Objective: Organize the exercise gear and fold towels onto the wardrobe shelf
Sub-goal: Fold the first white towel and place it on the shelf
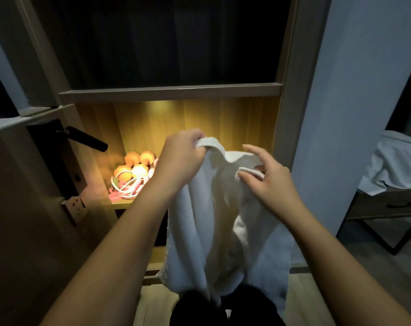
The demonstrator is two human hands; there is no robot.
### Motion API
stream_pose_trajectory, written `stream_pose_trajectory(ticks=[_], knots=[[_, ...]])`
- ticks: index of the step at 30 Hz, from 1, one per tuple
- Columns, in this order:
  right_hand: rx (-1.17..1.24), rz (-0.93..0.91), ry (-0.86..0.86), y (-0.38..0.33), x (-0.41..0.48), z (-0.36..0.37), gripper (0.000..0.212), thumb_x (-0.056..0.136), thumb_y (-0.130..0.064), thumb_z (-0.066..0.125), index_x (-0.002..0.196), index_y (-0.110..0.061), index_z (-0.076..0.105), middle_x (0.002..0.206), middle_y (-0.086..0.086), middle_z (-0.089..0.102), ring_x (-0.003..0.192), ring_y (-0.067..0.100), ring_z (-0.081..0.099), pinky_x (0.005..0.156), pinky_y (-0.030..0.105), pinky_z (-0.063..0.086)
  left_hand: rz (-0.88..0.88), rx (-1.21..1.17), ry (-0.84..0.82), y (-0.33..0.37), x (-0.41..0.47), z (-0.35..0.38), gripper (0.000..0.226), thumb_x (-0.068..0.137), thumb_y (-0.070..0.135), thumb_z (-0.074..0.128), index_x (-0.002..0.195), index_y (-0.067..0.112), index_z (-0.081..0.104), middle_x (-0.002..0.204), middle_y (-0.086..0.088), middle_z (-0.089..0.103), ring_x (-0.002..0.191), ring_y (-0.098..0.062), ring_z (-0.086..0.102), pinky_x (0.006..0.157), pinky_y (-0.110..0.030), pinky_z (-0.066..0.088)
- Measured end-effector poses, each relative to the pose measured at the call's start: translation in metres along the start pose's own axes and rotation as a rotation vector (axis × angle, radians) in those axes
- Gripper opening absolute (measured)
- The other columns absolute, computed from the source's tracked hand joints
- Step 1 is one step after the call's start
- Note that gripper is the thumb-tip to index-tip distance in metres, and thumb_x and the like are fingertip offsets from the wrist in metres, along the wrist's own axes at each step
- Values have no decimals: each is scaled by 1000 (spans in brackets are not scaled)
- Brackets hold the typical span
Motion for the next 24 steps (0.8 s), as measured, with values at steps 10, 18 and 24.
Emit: stream_pose_trajectory(ticks=[10, 18, 24], knots=[[-39, -15, -6, -11, -12, 22, 6, 92, -29, 63, 94, -31, 68, 77, -13, 66, 72, 7, 61, 63, 39, 54, 53, 16, -117, 6, -32, 28, 12, 87, 24, 64, 76, 24, 62, 65, 9, 58, 64, -10, 53, 52, -28, 37], [-158, 62, 153, 9, -15, 10, 12, 94, -32, 60, 83, -27, 63, 70, -10, 61, 64, 7, 55, 54, 22, 34, -263, 1, 88, -61, -59, 38, 22, 77, 5, 61, 75, 22, 47, 71, 4, 53, 65, -14, 50, 48, -29, 32], [-144, 184, 275, 29, -14, -15, 13, 95, -30, 60, 83, -25, 63, 68, -13, 56, 64, 0, 50, 51, 17, 29, -504, -82, 100, -122, -72, 43, 20, 84, 5, 61, 80, 21, 49, 76, 0, 54, 67, -16, 52, 50, -26, 33]])
Point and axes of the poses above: each hand's wrist, its own x-axis towards the middle knuckle, its own z-axis out of the palm, y = z × x, the point moved 6 cm from there along x, towards the middle knuckle
